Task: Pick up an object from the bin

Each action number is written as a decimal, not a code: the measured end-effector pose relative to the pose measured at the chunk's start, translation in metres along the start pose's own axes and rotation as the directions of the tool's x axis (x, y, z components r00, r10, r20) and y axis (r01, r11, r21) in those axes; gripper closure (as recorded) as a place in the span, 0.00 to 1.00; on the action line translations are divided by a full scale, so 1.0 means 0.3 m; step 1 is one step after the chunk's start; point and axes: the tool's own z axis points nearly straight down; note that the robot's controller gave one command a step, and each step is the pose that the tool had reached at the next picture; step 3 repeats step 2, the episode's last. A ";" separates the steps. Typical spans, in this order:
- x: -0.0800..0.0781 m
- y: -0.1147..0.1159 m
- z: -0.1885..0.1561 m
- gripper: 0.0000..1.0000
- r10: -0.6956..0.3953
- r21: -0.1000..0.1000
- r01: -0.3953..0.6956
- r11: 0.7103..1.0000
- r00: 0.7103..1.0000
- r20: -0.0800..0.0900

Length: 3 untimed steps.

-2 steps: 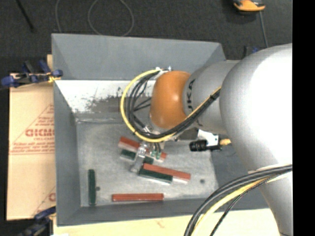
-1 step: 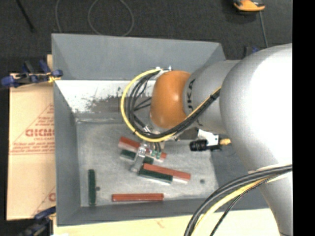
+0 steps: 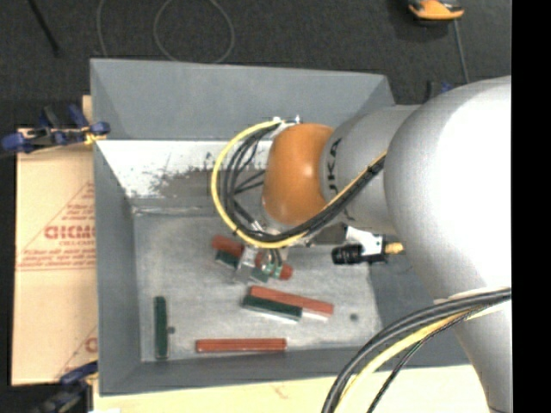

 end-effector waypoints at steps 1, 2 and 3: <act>-0.007 -0.001 -0.131 1.00 0.001 -0.003 -0.001 1.000 1.000 0.007; -0.016 0.001 -0.419 1.00 -0.002 -0.005 0.002 1.000 1.000 0.011; -0.016 0.001 -0.419 1.00 -0.002 -0.005 0.002 1.000 1.000 0.011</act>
Offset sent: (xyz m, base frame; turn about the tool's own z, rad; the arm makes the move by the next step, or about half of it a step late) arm 0.0000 -0.0002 0.0365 0.0000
